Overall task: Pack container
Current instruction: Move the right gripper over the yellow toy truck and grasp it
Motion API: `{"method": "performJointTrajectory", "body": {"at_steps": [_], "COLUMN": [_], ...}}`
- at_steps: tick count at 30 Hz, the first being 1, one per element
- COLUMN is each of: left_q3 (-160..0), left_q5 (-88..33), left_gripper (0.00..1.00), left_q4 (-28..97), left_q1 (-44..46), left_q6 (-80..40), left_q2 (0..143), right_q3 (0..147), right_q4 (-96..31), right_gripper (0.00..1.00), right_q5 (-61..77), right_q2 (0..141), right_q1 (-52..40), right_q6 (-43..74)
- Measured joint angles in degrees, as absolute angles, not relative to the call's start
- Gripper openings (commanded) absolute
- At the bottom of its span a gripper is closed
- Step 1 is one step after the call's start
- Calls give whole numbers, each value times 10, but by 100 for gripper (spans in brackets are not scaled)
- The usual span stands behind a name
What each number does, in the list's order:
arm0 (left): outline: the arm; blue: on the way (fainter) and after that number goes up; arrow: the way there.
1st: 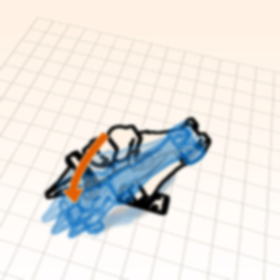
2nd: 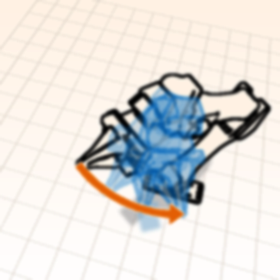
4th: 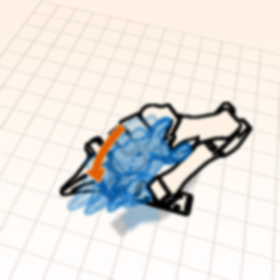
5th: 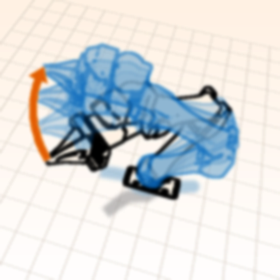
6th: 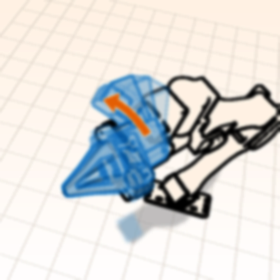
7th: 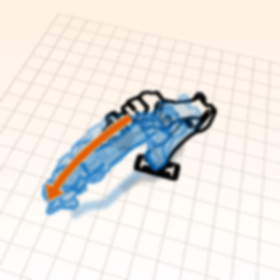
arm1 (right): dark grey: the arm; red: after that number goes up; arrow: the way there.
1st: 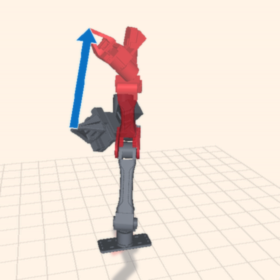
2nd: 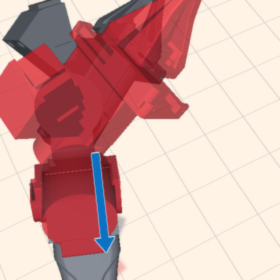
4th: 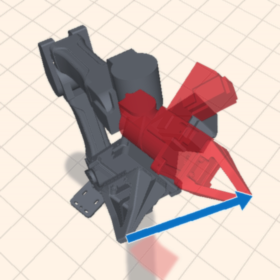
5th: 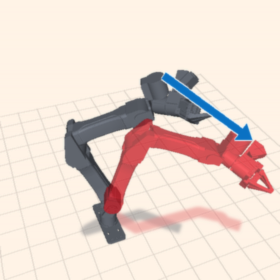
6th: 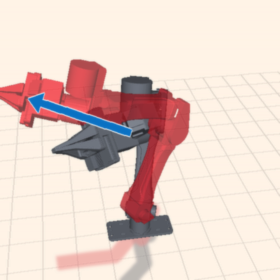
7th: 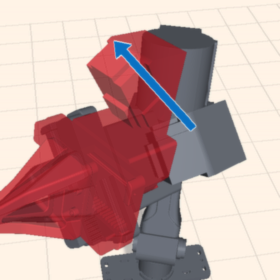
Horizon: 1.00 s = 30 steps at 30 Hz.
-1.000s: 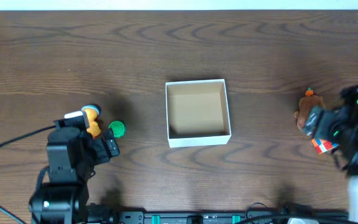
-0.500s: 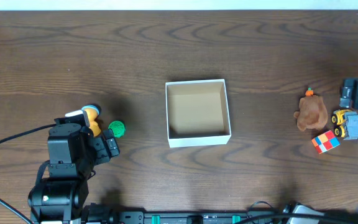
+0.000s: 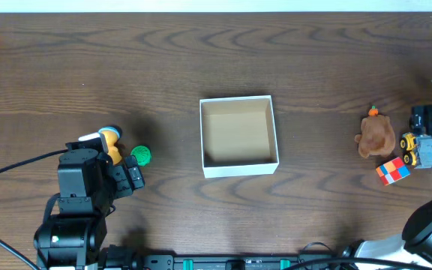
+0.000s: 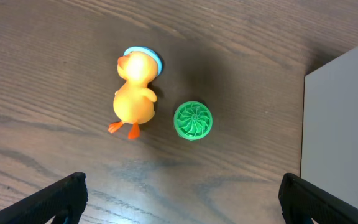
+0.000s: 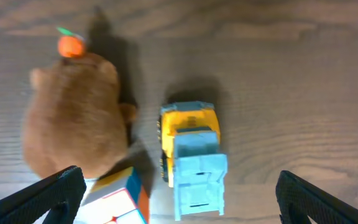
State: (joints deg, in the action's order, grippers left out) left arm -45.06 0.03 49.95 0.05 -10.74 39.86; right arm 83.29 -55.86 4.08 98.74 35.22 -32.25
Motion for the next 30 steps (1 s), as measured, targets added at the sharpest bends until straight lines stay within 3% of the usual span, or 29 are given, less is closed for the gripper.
{"method": "performJointTrajectory", "body": {"at_steps": [19,30], "left_q3": [-451,-451], "left_q5": [0,0], "left_gripper": [98,98], "left_q4": [499,500], "left_q1": [1,1], "left_q6": [-107,-107], "left_q2": [399,399], "right_q3": [774,759], "right_q4": [-510,-478], "right_gripper": [98,79], "right_q5": [51,52], "right_q2": [1084,1088], "right_q1": [386,386], "right_q6": [-324,-327]}}
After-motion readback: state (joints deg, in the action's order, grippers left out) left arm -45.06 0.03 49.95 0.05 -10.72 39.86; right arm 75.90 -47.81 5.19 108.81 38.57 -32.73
